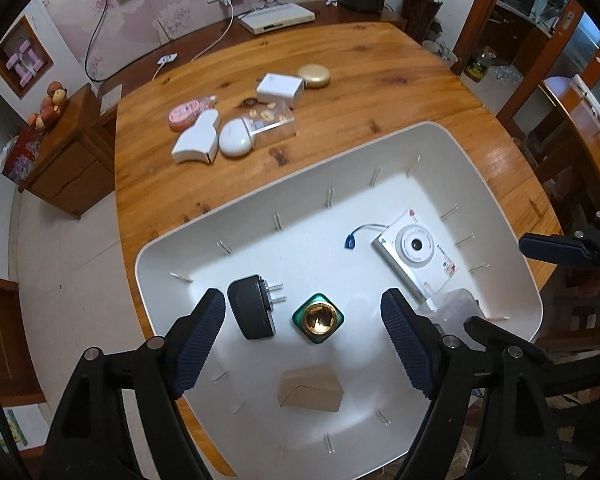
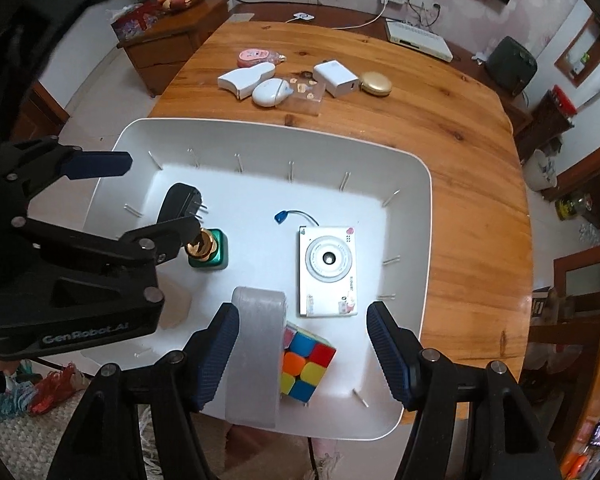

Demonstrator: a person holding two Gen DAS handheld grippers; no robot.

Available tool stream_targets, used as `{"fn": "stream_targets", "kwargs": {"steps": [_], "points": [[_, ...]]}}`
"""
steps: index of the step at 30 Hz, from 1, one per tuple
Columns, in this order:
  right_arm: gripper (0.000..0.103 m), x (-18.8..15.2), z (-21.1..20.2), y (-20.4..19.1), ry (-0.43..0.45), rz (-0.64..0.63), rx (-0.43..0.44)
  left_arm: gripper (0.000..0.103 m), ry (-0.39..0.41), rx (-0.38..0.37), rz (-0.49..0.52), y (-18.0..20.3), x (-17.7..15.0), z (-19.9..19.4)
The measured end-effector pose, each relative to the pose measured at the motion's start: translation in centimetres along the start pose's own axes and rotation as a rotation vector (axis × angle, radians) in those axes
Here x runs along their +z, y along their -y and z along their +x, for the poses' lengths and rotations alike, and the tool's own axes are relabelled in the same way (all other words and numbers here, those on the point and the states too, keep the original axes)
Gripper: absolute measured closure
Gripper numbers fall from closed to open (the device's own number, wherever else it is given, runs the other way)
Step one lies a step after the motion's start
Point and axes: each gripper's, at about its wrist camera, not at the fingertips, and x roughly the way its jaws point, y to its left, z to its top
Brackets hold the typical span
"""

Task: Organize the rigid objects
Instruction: 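Lower the clear box beside the cube and open the right tool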

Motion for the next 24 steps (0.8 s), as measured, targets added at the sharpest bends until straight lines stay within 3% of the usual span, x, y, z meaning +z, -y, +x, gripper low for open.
{"fn": "stream_targets", "kwargs": {"steps": [10, 24], "points": [[0.036, 1.2, -0.4, 0.0, 0.03, -0.032, -0.03, 0.02, 0.057, 0.007, -0.026, -0.9, 0.7, -1.9], [0.036, 2.1, 0.2, 0.9, 0.042, -0.02, -0.005, 0.02, 0.107, -0.004, -0.066, -1.8, 3.1, -3.9]]}}
